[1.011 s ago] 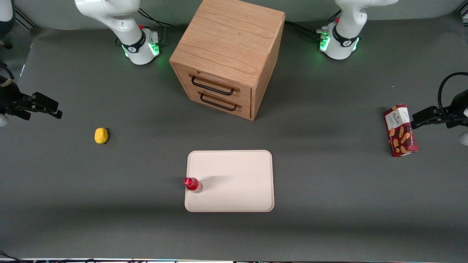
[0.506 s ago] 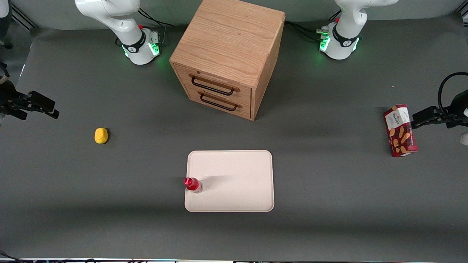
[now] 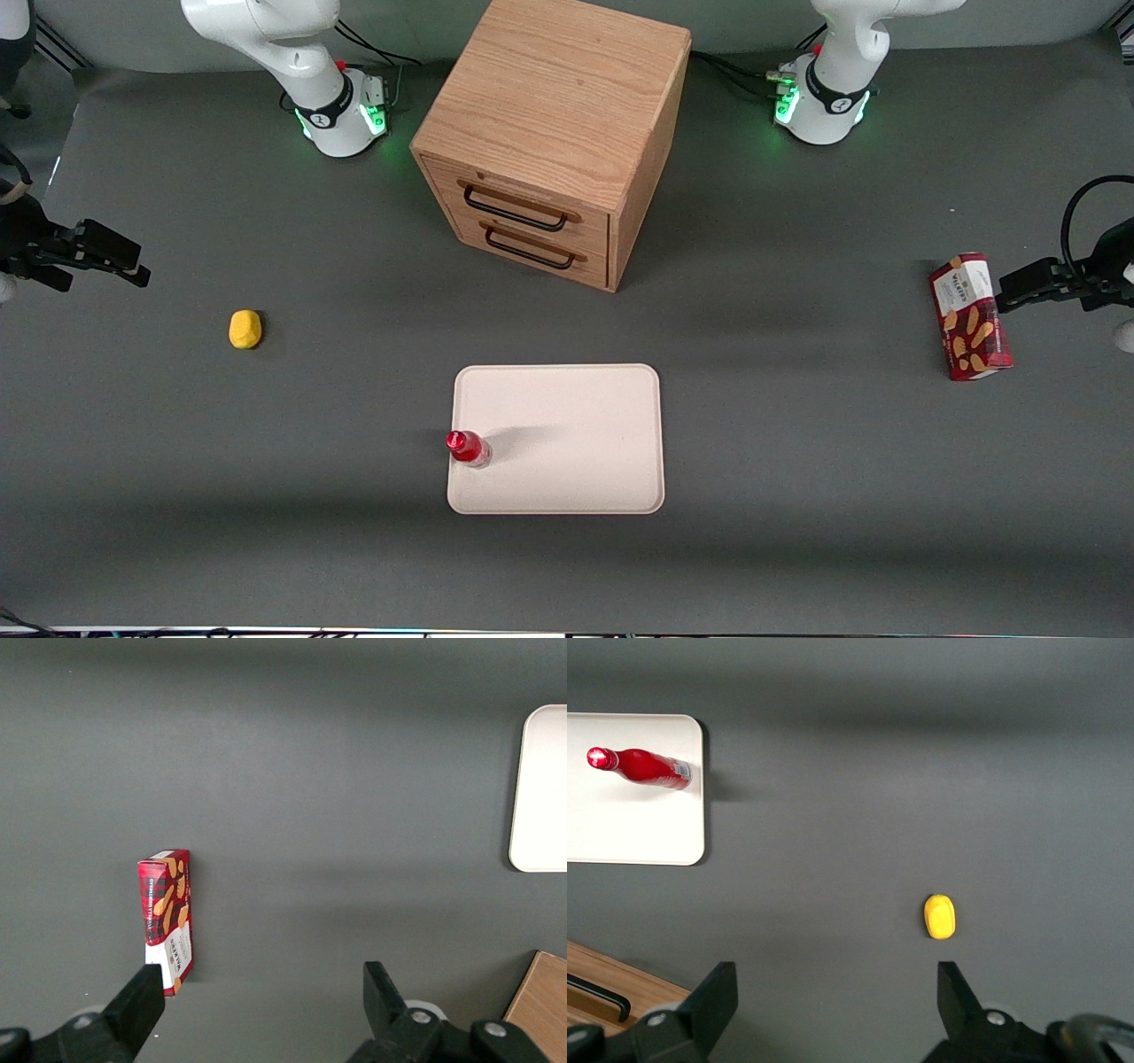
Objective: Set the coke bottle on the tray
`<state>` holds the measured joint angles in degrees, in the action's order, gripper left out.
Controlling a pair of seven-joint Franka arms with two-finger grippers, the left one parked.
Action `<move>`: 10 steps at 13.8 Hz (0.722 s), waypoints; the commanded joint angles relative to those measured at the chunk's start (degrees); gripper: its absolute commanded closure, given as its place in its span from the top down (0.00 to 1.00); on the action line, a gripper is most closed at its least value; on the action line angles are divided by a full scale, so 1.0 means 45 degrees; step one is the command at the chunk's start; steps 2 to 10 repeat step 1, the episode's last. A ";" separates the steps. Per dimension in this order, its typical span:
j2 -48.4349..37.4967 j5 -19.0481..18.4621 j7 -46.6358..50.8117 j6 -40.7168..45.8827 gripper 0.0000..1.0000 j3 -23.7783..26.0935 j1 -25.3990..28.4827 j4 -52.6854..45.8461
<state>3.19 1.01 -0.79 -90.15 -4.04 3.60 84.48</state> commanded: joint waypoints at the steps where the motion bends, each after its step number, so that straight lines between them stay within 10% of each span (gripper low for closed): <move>1: -0.0122 0.0225 -0.0117 -0.0083 1.00 -0.0118 0.0078 0.0034; 10: -0.0122 0.0225 -0.0117 -0.0083 1.00 -0.0118 0.0078 0.0034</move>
